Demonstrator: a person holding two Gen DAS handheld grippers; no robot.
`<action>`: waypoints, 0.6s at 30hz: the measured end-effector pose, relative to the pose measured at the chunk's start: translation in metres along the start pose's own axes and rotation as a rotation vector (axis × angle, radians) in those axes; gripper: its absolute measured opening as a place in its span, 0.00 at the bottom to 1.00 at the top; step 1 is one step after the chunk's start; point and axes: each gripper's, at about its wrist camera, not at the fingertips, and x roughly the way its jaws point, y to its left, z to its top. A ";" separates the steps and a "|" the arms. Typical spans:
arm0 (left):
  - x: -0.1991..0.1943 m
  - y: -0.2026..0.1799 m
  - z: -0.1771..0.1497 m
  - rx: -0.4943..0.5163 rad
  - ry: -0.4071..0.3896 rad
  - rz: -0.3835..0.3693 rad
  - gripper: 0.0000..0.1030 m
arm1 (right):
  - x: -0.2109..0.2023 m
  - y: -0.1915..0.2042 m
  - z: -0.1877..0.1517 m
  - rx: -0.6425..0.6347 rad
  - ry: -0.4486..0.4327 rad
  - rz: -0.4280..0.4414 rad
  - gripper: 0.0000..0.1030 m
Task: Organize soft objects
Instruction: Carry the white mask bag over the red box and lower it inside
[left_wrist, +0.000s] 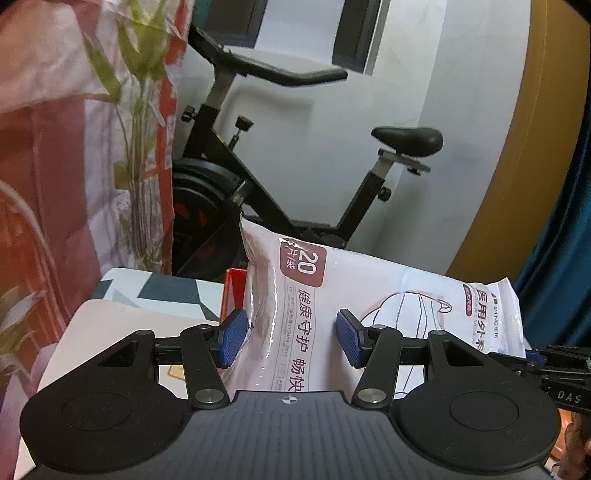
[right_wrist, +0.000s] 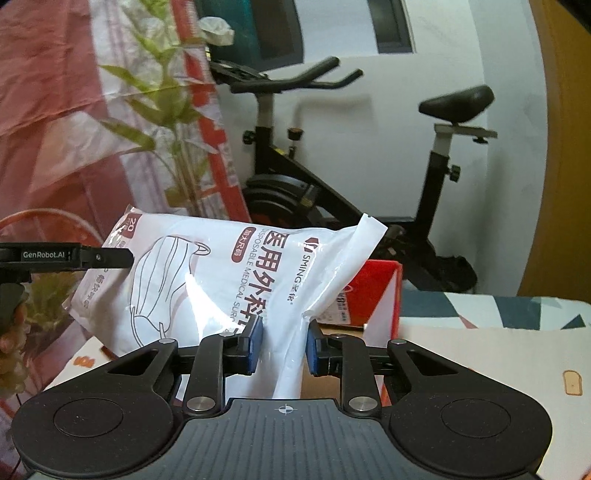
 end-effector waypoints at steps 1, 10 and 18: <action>0.007 0.000 0.001 0.003 0.008 0.001 0.55 | 0.005 -0.004 0.001 0.006 0.006 -0.004 0.21; 0.056 -0.006 -0.003 0.070 0.101 0.016 0.54 | 0.038 -0.018 -0.005 0.008 0.074 -0.024 0.16; 0.062 0.003 -0.006 0.063 0.119 -0.006 0.54 | 0.057 -0.026 -0.008 0.039 0.139 -0.027 0.15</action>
